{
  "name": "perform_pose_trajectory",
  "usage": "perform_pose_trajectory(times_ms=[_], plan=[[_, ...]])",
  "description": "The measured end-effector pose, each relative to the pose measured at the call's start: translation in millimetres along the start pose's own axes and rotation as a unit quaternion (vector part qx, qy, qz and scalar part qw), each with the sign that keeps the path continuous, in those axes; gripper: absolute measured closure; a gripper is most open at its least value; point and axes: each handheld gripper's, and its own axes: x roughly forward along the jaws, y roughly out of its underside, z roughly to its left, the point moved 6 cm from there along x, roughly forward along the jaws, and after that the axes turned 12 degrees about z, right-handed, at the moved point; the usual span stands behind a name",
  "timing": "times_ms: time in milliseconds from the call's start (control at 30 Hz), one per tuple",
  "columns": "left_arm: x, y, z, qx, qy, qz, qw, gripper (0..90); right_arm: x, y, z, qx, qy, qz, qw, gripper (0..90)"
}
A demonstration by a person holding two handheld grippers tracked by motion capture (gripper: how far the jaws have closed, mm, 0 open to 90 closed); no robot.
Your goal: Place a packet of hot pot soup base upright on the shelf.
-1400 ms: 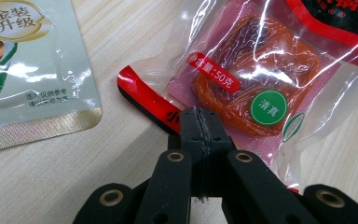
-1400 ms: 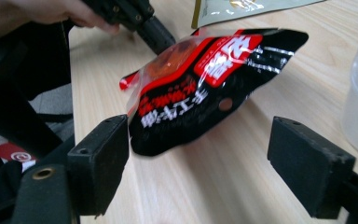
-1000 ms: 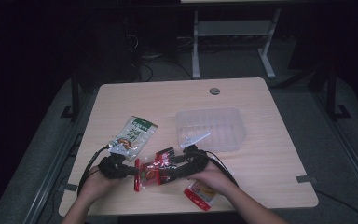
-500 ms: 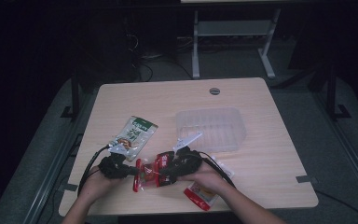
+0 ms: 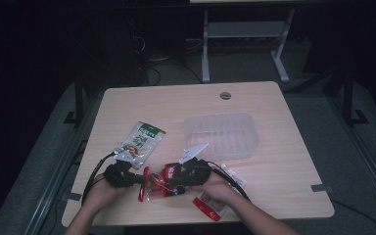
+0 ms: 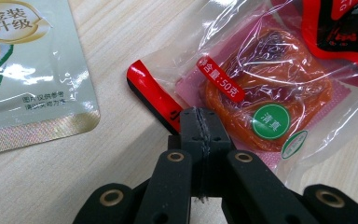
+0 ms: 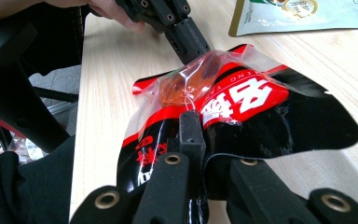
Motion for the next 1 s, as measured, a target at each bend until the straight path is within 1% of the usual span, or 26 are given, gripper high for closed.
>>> perform_pose_trajectory(times_ms=[100,233,267,300,333,367,400,433,467,533,567,633,667,700,767,800,833,867,1000], plan=[[-0.1,-0.2,0.2,0.002,0.000,0.001,1.0000,89.6,-0.3,0.2,-1.6,-0.005,0.000,-0.005,1.0000,88.8],[0.4,-0.6,-0.4,0.004,0.000,0.000,1.0000,89.6,-1.6,0.4,-1.2,0.000,-0.010,-0.009,0.9999,89.5],[0.0,-0.2,-0.5,0.008,-0.003,0.004,1.0000,89.5,-2.4,-0.1,0.0,0.005,-0.021,-0.017,0.9996,89.7],[0.3,-0.5,-1.5,0.010,-0.004,0.002,0.9999,89.5,-2.9,-0.3,0.3,0.009,-0.026,-0.020,0.9994,89.7],[0.2,-0.2,-1.5,0.015,-0.004,0.004,0.9999,89.4,-3.5,-0.6,0.6,0.004,-0.029,-0.024,0.9993,89.7],[0.2,-0.2,-2.0,0.015,-0.005,0.003,0.9999,89.4,-4.0,-0.7,0.7,0.003,-0.029,-0.024,0.9993,89.7],[0.4,-0.6,-2.5,0.015,-0.006,0.002,0.9999,89.4,-4.8,-1.4,2.6,0.006,-0.036,-0.028,0.9990,89.7],[0.1,-0.6,-2.6,0.017,-0.006,0.004,0.9998,89.4,-4.9,-1.8,2.2,0.000,-0.036,-0.033,0.9988,89.8],[-0.1,-0.8,-2.8,0.018,-0.006,0.003,0.9998,89.4,-5.8,-2.3,3.6,0.002,-0.042,-0.036,0.9985,89.8],[-0.4,-1.9,-4.2,0.015,-0.004,-0.003,0.9999,89.4,-7.6,-3.2,5.3,0.001,-0.046,-0.041,0.9981,89.8],[-1.0,-1.8,-3.8,0.020,-0.005,0.000,0.9998,89.4,-9.0,-3.8,7.1,0.002,-0.053,-0.045,0.9976,89.8],[-1.8,-2.2,-4.5,0.020,-0.005,-0.003,0.9998,89.4,-11.2,-4.6,9.0,0.003,-0.059,-0.049,0.9971,89.9],[-2.0,-2.5,-5.3,0.019,-0.003,-0.006,0.9998,89.4,-12.0,-5.5,9.5,-0.002,-0.062,-0.055,0.9966,89.9],[-2.4,-3.0,-6.1,0.019,-0.001,-0.009,0.9998,89.4,-13.5,-5.7,11.1,0.001,-0.067,-0.055,0.9962,89.9],[-3.5,-4.7,-9.2,0.026,-0.002,-0.018,0.9995,89.4,-15.6,-6.5,13.0,0.001,-0.073,-0.059,0.9956,89.9],[-4.4,-5.7,-10.2,0.034,-0.004,-0.020,0.9992,89.4,-16.5,-7.0,13.8,0.000,-0.075,-0.061,0.9953,89.9],[-4.8,-6.7,-12.2,0.035,-0.006,-0.022,0.9991,89.4,-17.5,-7.5,14.5,-0.001,-0.077,-0.062,0.9951,89.9],[-5.3,-7.1,-12.9,0.044,-0.009,-0.019,0.9988,89.4,-18.9,-7.9,15.7,0.000,-0.080,-0.064,0.9947,89.9],[-4.6,-10.0,-17.7,0.050,-0.011,-0.025,0.9984,89.4,-23.7,-9.6,17.5,-0.006,-0.088,-0.071,0.9936,89.8]])
